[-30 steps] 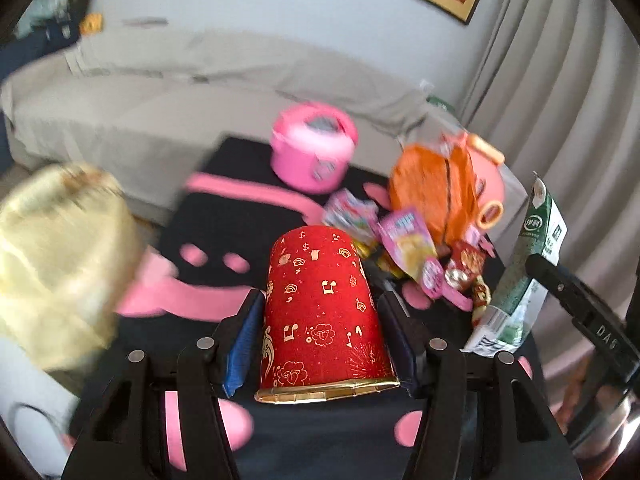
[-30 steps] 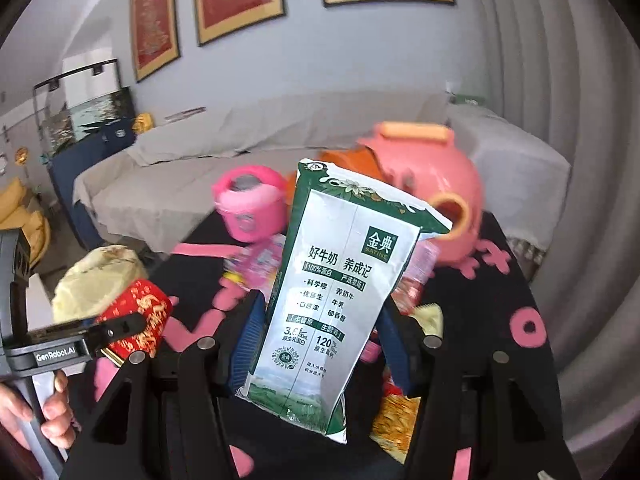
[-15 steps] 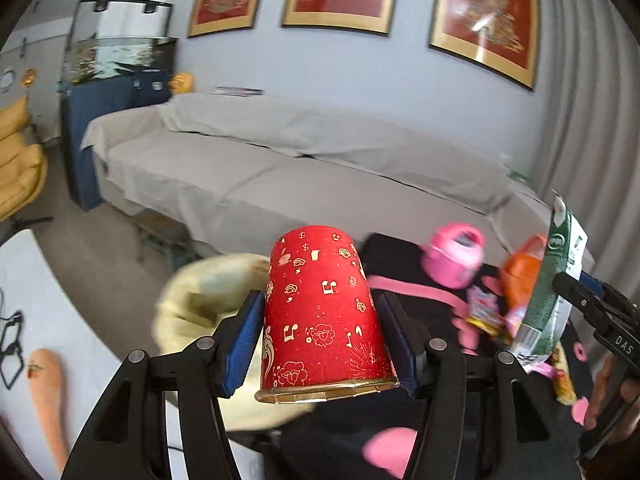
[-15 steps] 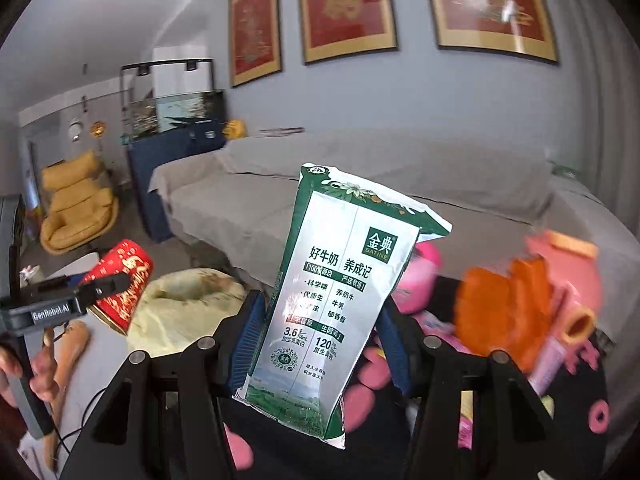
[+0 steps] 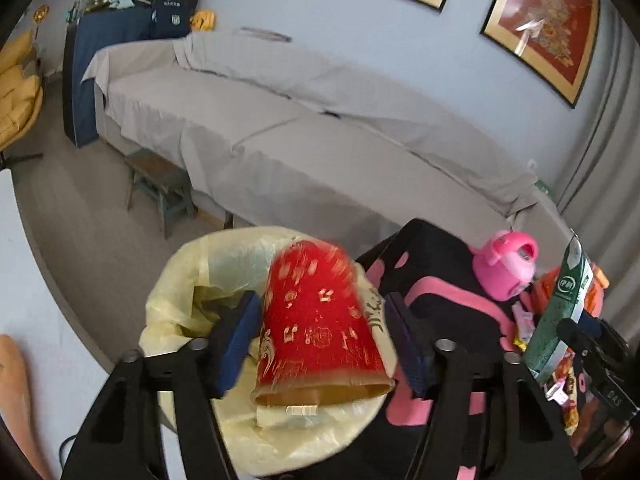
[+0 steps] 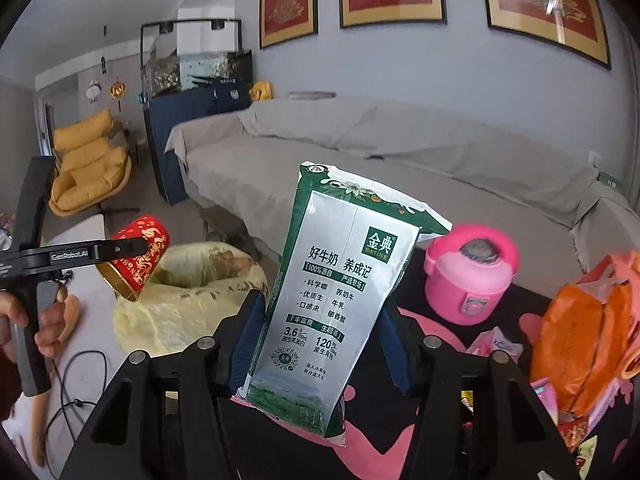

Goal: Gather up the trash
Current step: 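Carry the red cup into the yellow bag with the left tool while the right tool drops the carton in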

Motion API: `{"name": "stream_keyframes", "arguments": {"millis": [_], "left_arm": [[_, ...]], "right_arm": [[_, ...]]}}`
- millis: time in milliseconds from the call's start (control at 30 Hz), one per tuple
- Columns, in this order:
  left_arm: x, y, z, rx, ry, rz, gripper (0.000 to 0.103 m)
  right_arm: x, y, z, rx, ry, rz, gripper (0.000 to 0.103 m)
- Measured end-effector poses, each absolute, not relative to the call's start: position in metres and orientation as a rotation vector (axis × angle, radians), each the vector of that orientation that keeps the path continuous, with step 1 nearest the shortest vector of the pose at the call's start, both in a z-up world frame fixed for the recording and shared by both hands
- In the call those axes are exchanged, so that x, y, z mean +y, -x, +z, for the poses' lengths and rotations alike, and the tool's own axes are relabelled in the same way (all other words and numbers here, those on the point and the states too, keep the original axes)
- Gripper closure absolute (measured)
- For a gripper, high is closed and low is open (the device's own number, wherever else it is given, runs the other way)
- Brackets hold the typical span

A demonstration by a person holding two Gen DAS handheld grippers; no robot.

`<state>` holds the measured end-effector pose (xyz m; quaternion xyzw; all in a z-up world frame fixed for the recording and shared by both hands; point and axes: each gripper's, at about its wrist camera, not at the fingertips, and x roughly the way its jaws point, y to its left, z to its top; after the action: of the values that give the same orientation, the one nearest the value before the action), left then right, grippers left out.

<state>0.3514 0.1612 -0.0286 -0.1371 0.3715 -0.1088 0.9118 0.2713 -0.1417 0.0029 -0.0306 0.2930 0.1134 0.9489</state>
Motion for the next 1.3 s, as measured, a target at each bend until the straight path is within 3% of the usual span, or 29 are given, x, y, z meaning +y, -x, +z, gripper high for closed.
{"name": "stream_keyframes", "arguments": {"millis": [67,267,367,800,1133,1300], "left_arm": [[0.166,-0.359,-0.038,0.773,0.317,-0.238,0.019],[0.195,-0.365,-0.045,0.747,0.391,-0.164,0.012],[0.214,-0.359,-0.042,0.719,0.399,-0.093,0.012],[0.25,-0.307,-0.042,0.615,0.225,0.165,0.012],[0.267,-0.295,-0.054,0.613,0.285,0.119,0.012],[0.266,-0.29,-0.052,0.622,0.287,0.107,0.012]], "right_arm": [[-0.14,-0.282,-0.002,0.614,0.058,0.228,0.051],[-0.123,-0.307,-0.01,0.637,0.054,0.247,0.051],[-0.099,-0.322,-0.008,0.63,0.057,0.289,0.056],[0.049,-0.393,-0.02,0.518,0.096,0.49,0.057],[0.09,-0.408,-0.131,0.994,0.261,0.555,0.058],[0.075,-0.395,-0.131,0.972,0.211,0.557,0.054]]}}
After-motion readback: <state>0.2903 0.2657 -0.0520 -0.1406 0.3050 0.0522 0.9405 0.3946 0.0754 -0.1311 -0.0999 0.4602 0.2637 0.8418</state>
